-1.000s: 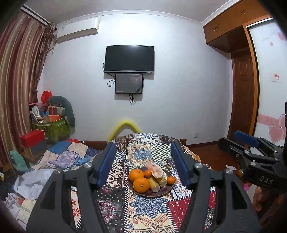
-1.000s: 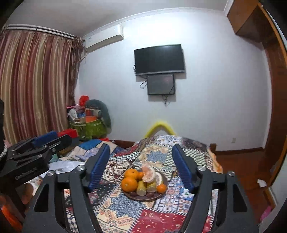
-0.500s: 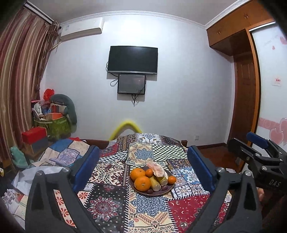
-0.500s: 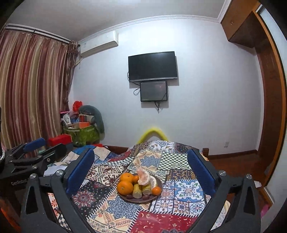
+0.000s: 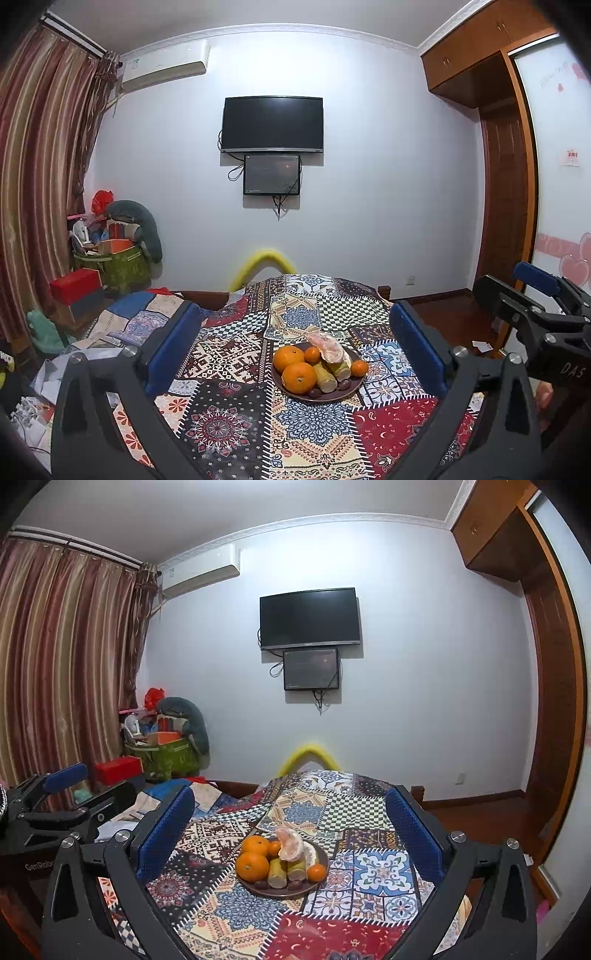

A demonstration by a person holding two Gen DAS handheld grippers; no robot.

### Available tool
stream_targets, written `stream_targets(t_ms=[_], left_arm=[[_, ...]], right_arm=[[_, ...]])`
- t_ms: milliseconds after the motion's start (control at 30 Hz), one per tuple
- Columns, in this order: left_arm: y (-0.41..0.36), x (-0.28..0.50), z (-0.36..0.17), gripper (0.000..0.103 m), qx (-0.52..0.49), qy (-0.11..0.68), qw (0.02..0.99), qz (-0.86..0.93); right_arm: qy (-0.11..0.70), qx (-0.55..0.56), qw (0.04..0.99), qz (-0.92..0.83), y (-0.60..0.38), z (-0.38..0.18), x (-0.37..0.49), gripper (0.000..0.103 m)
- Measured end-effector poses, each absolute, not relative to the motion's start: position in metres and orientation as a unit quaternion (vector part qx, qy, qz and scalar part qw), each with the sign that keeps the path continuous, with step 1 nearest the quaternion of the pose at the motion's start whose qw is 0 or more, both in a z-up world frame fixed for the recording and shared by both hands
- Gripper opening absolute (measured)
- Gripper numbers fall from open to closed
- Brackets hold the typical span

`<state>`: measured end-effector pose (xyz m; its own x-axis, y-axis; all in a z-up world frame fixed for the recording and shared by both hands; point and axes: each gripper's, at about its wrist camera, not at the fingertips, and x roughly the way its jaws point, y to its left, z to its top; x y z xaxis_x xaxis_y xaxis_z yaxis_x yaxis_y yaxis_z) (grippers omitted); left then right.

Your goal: Organize fruits

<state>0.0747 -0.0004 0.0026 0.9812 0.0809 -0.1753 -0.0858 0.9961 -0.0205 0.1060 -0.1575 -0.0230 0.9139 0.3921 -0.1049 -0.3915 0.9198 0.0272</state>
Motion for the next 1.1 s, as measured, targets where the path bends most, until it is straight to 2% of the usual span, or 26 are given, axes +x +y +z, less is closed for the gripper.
stream_targets(t_ms=[1100], left_arm=[[0.0001, 0.0758, -0.0006, 0.103, -0.015, 0.090, 0.995, 0.032]], right_arm=[[0.045, 0.017, 0.981, 0.187, -0.1644, -0.0202, 0.0975, 0.103]])
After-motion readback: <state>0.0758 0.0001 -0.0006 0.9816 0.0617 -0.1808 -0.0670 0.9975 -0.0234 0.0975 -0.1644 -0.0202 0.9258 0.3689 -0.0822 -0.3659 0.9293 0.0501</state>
